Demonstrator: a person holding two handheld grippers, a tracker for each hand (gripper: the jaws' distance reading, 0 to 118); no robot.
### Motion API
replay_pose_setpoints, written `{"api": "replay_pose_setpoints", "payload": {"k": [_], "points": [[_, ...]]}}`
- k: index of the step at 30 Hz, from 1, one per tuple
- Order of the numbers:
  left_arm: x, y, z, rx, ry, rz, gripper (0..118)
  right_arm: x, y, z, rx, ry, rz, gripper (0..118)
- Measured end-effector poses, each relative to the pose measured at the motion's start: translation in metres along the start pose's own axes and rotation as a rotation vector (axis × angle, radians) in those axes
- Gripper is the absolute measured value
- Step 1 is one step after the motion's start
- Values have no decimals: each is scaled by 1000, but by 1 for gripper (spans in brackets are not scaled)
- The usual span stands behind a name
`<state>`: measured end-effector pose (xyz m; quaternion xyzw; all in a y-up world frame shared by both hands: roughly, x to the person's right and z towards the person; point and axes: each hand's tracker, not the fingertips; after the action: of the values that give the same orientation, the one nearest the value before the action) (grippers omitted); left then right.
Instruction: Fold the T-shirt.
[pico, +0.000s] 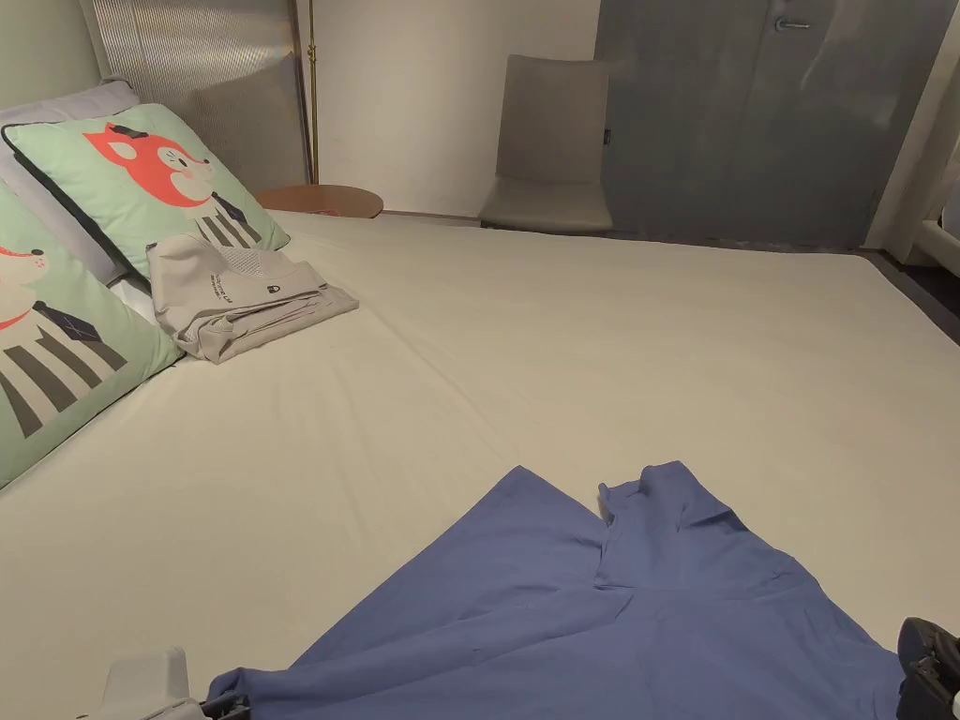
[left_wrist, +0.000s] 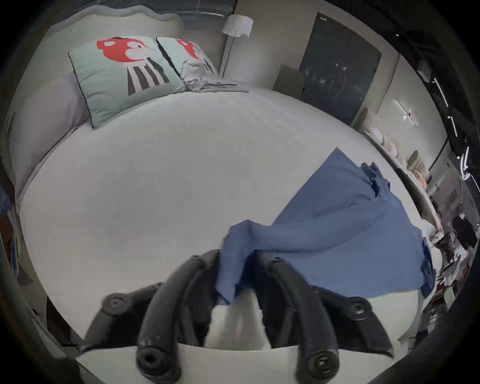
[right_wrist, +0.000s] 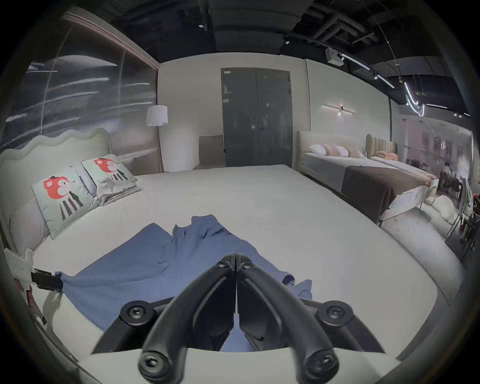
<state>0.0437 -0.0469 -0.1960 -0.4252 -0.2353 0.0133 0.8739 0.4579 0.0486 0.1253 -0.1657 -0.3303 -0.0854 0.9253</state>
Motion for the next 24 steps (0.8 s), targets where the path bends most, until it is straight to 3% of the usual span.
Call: {"api": "replay_pose_setpoints", "payload": {"k": [10, 11, 13, 15, 16, 19, 24], "points": [[20, 13, 28, 77, -1, -27, 5, -13, 34, -67, -33, 31, 16, 2], [21, 15, 30, 82, -4, -27, 5, -14, 40, -85, -53, 38, 11, 9], [25, 16, 32, 87, -6, -28, 5, -15, 48, -123, -135, 83, -17, 55], [31, 19, 36, 89, -6, -31, 5, -16, 51, -166, -217, 101, -31, 91], [33, 19, 36, 88, -3, -34, 5, -18, 51, -186, -244, 98, -23, 97], [31, 20, 34, 84, 7, -27, 5, -20, 44, -243, -358, 77, 31, 98], [33, 21, 31, 66, 19, -9, 5, 0, 15, -302, -542, -11, -24, 97]]}}
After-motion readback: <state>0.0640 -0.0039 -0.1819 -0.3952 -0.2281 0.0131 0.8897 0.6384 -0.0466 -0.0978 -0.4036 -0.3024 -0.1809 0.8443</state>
